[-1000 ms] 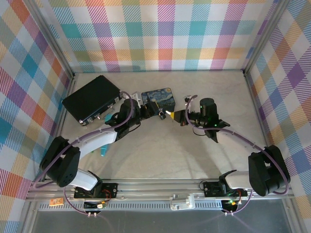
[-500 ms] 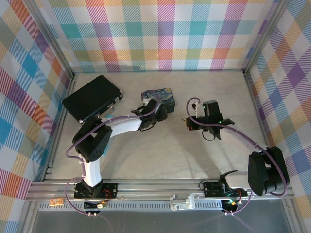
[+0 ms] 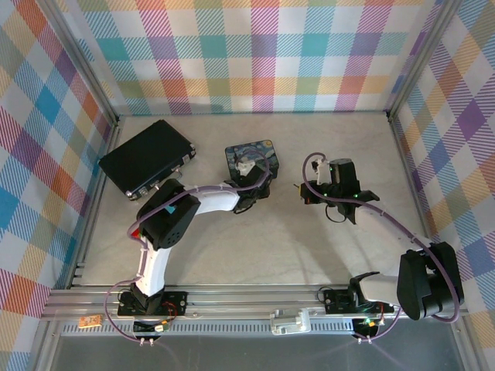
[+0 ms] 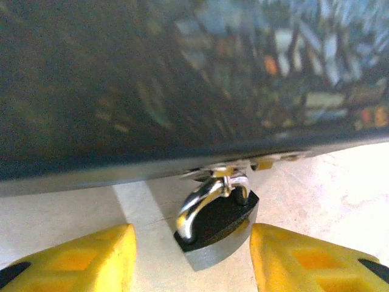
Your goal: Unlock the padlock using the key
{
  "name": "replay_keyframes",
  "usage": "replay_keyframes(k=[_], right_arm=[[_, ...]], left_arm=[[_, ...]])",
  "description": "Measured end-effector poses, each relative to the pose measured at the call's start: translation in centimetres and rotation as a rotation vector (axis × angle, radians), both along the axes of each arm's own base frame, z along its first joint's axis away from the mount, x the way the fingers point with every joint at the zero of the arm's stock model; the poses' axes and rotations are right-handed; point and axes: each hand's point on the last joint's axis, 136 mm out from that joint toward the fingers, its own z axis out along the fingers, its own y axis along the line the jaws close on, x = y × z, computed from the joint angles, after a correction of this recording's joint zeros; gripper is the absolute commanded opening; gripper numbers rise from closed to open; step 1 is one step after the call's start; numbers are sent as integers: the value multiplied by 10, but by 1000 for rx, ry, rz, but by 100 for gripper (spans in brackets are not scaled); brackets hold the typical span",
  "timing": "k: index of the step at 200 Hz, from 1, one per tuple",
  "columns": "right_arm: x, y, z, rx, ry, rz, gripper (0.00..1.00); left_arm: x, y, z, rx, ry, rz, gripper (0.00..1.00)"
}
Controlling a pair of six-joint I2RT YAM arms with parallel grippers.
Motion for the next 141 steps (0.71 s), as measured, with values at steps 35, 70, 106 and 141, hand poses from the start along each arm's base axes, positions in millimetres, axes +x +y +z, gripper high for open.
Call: replay_keyframes(k=[35, 70, 106, 141], right_arm=[[0, 1, 1, 13, 1, 2, 0], [1, 1, 1, 17, -2, 1, 0], [1, 2, 2, 23, -6, 5, 0], [-1, 5, 3, 41, -6, 23, 0]], left_arm=[[14, -11, 1, 6, -30, -7, 48], [17, -7, 0, 40, -48, 1, 35], [19, -5, -1, 56, -56, -1, 30], [20, -12, 1, 16, -68, -28, 16]])
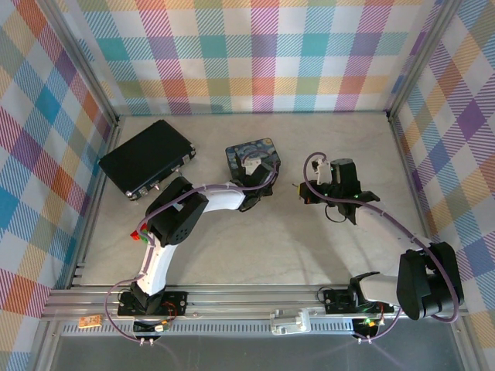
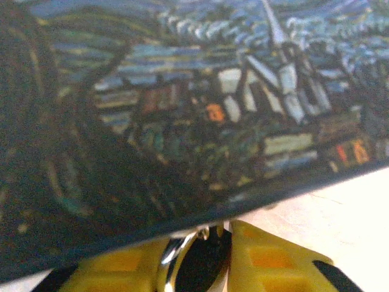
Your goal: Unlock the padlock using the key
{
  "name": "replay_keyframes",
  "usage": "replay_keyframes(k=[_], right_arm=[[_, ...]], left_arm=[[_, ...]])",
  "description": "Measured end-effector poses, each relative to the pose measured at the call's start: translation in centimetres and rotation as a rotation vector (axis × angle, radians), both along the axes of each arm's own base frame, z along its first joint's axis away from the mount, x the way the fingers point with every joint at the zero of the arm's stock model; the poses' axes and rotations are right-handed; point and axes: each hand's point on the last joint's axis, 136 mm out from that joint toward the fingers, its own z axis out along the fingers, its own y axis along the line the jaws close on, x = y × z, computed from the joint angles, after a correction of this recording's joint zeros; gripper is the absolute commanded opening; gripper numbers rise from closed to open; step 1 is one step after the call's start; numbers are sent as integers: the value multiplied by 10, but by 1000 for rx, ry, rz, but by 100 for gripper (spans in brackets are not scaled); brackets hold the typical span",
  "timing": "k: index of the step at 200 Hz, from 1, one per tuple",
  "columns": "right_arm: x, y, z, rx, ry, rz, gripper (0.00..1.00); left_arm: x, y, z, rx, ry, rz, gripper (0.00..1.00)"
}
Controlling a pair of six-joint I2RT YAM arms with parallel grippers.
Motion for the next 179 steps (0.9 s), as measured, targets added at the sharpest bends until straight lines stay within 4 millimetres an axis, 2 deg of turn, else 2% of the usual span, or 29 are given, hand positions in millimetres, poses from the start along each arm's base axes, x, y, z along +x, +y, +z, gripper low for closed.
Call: replay_keyframes(k=[24, 79, 154, 179], right_arm=[[0, 2, 2, 15, 0, 8, 0], [1, 11, -5, 76, 35, 17, 0], [-4, 25, -43, 276, 199, -55, 0], [0, 33, -49, 341, 230, -55, 0]], left_arm=[[-5, -4, 2, -50, 13, -17, 0], [-10, -3, 11, -231, 88, -7, 0], [-16, -6, 27, -663, 143, 63, 0], [-11, -13, 44, -776, 120, 51, 0]])
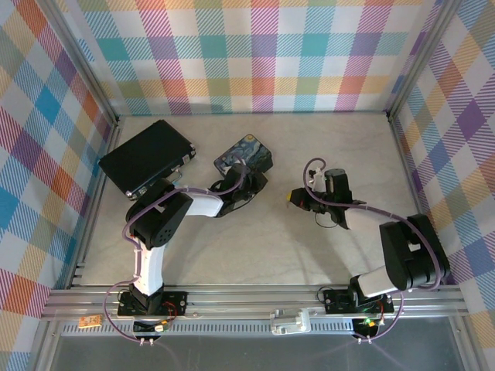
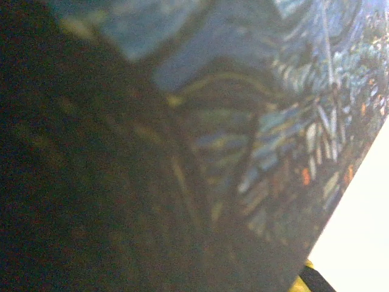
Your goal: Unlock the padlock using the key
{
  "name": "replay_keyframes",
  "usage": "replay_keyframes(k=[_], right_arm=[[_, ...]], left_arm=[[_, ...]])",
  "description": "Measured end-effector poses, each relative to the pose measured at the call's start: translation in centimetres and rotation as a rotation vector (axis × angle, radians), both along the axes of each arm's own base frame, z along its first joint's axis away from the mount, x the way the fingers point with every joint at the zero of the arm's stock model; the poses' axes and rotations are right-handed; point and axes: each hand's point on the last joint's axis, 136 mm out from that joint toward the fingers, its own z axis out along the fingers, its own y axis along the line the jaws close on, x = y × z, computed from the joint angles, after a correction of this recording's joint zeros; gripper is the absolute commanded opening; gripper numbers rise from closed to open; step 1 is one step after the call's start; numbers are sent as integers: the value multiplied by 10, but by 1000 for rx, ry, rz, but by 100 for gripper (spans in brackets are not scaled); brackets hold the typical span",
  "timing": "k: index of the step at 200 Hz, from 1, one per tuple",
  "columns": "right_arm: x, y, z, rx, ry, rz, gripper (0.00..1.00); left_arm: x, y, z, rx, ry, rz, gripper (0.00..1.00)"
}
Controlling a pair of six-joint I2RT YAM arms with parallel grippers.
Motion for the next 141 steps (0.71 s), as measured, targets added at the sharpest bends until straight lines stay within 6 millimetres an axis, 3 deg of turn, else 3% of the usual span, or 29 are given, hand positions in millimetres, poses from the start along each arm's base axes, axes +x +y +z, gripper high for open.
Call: replay_keyframes(k=[36, 79, 111, 141], right_arm=[[5, 9, -1, 65, 3, 14, 0], [11, 17, 16, 137, -45, 34, 0], [16, 19, 7, 152, -14, 25, 0], [21, 20, 5, 160, -10, 14, 0]], left_arm=[[-1, -14, 31, -178, -45, -39, 0], [-10, -20, 46, -281, -68, -84, 0], [-9, -24, 59, -356, -96, -93, 0], [-11, -25, 58, -373, -104, -102, 0]])
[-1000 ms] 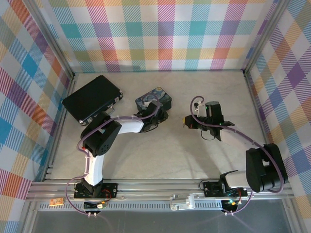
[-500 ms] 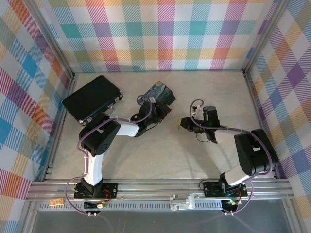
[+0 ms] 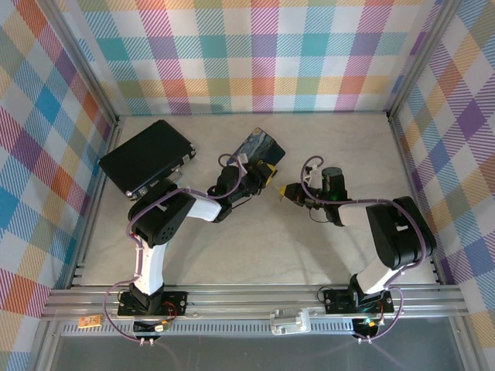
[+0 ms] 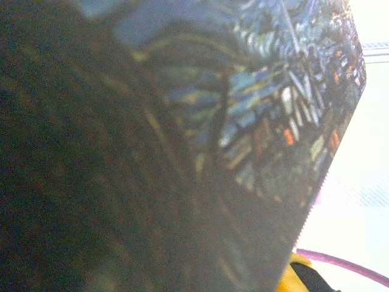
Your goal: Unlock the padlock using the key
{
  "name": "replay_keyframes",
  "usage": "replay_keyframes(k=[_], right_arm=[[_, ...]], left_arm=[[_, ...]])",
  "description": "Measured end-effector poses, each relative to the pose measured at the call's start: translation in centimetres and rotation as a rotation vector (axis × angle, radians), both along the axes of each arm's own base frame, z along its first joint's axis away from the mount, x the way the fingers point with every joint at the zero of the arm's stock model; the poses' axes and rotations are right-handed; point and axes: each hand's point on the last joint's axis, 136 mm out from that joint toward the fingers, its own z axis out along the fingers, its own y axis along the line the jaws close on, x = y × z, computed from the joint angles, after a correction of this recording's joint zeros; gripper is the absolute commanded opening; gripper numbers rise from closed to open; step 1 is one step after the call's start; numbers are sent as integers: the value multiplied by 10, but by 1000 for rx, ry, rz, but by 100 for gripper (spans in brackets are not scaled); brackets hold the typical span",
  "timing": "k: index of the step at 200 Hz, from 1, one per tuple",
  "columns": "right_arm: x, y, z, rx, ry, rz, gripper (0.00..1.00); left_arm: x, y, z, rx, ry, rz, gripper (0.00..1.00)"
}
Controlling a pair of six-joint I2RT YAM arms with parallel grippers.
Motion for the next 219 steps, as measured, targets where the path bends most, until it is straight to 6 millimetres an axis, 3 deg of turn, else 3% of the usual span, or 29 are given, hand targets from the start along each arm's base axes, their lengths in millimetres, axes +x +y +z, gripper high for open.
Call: replay_keyframes(k=[87, 219], right_arm=[[16, 0, 18, 20, -62, -39, 0], [18, -1, 33, 26, -99, -48, 0]], left_arm=[[-3, 1, -5, 8, 5, -5, 0], [-3, 1, -5, 8, 3, -3, 0]])
